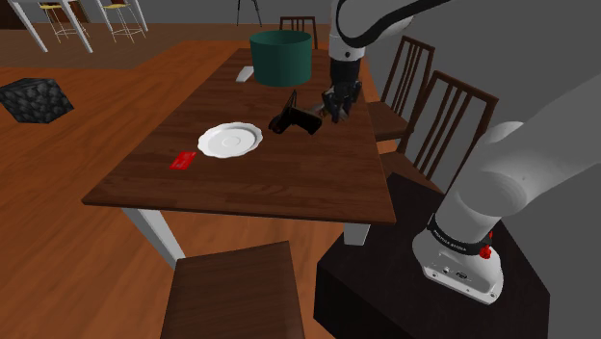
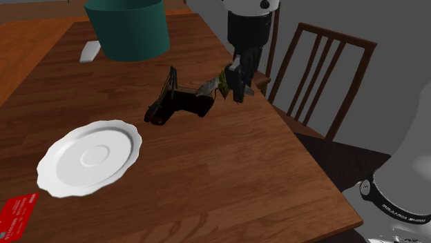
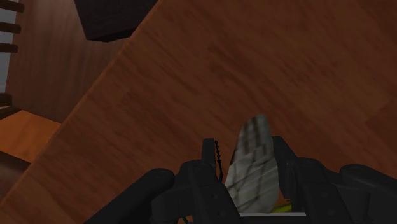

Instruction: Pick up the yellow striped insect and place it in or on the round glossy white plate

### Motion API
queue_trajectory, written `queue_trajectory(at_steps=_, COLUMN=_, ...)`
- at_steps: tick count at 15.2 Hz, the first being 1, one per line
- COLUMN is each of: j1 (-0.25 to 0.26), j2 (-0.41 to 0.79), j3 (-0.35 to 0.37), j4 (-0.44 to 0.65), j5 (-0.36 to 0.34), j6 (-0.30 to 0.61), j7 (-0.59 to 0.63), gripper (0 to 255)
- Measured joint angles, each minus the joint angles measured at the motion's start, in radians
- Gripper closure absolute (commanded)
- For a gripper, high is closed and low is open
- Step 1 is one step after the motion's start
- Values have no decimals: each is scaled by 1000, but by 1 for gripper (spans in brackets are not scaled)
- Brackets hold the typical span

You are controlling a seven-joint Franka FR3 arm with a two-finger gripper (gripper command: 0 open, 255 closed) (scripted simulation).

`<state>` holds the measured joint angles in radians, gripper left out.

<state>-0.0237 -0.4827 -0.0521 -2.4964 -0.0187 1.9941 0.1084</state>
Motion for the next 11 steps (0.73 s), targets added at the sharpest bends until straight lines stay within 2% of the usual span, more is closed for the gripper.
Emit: queue_trajectory(at_steps=11, j1=78, j2=327, j3=116, j4=309, j5=40, j6=20, j7=170, gripper=255)
